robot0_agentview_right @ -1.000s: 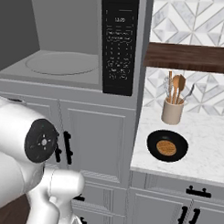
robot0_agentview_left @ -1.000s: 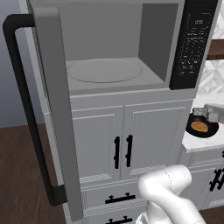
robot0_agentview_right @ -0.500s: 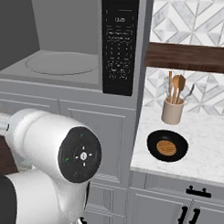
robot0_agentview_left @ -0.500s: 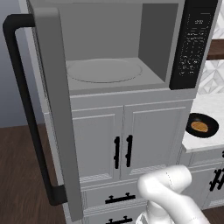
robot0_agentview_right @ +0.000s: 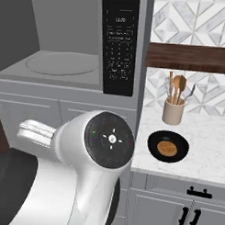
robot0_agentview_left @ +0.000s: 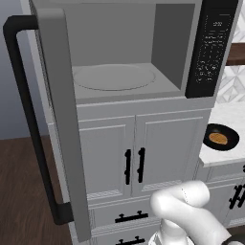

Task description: Open the microwave, place the bowl with waffle inside the microwave, then close the microwave door and turn it on.

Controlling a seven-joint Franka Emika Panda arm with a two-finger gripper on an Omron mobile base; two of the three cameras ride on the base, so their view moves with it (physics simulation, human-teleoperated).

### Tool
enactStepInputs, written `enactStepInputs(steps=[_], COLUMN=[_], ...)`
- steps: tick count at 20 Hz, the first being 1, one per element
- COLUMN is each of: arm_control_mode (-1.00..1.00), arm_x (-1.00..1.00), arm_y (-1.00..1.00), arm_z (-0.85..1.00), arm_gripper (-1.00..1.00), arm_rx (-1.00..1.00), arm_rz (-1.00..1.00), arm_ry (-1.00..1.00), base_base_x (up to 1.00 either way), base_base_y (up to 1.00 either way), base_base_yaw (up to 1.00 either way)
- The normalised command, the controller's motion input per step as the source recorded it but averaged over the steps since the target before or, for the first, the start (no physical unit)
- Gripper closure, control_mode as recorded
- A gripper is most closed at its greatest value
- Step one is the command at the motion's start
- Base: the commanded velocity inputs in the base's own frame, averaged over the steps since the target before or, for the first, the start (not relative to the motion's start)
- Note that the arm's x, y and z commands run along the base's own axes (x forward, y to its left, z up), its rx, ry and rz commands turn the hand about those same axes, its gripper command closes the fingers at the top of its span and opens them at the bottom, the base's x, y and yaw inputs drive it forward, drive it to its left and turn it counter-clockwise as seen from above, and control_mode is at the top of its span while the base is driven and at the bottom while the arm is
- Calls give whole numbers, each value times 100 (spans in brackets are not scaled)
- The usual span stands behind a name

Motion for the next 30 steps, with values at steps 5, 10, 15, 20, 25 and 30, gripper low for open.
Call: enactStepInputs(steps=[5, 10, 15, 20, 25, 30], arm_control_mode=[-100, -100, -100, -100, -100, -100], arm_x=[58, 84, 37, 13, 34, 43], arm_y=[-61, -67, -81, -88, -62, -65], arm_z=[-56, -53, -51, -39, -29, -22], arm_gripper=[-100, -100, -100, -100, -100, -100], arm_rx=[-29, -29, -9, 7, 17, 18], arm_rz=[-29, -31, -21, -1, -4, -6], arm_ry=[18, 21, 18, 6, 1, 1], base_base_x=[0, 0, 0, 0, 0, 0], base_base_y=[0, 0, 0, 0, 0, 0], base_base_yaw=[0, 0, 0, 0, 0, 0])
